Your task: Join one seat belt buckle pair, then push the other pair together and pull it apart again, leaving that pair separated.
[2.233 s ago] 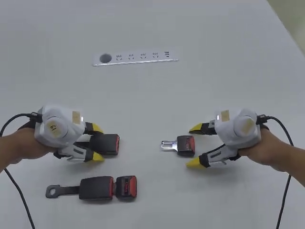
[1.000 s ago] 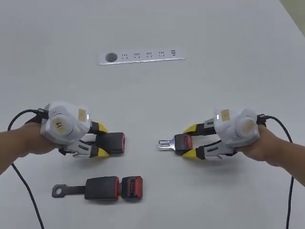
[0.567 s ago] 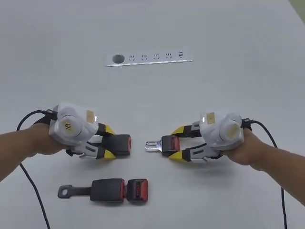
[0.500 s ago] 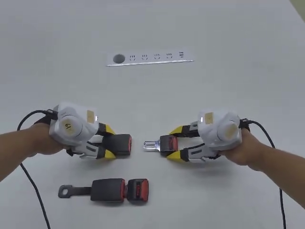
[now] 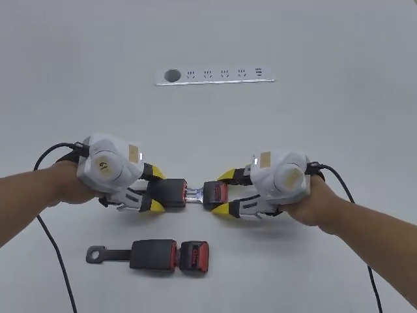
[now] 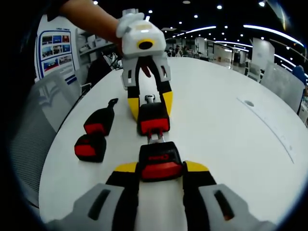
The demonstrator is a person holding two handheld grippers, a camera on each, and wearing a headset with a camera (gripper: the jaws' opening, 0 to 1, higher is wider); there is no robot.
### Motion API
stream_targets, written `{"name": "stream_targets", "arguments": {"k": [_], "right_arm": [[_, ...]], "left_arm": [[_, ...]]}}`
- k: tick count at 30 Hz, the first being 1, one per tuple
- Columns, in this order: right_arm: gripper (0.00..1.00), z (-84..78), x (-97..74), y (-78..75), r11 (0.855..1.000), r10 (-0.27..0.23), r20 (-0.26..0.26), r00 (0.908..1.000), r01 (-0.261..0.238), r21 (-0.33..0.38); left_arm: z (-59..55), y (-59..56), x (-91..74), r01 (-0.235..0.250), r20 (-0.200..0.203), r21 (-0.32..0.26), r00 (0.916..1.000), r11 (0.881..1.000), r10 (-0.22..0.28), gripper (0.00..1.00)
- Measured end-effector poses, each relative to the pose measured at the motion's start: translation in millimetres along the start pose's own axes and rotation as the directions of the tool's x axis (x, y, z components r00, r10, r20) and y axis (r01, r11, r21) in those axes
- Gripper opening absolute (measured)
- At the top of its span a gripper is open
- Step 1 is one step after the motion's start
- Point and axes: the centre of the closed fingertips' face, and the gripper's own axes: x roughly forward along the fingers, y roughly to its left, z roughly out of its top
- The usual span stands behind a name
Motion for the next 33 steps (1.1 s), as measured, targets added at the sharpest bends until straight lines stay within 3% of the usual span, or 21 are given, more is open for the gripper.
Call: {"name": "stream_targets", "arguments": {"k": [17,22,33], "right_arm": [[0.35,7.2,9.9,-0.1,1.0,0.008,-0.017,0.9998,-0.008,0.013],[0.34,14.8,20.0,1.2,1.0,0.005,-0.018,0.9998,-0.005,0.013],[0.34,15.6,21.0,-0.8,1.0,-0.012,-0.041,0.9991,0.013,0.026]], "left_arm": [[0.6,-0.4,1.2,0.01,0.006,0.021,0.9999,1.0,-0.01,0.34],[0.9,-0.6,1.3,0.009,0.002,0.021,1.0,1.0,-0.009,0.34],[-1.3,1.1,2.0,0.02,-0.004,0.031,0.9998,0.999,-0.02,0.34]]}}
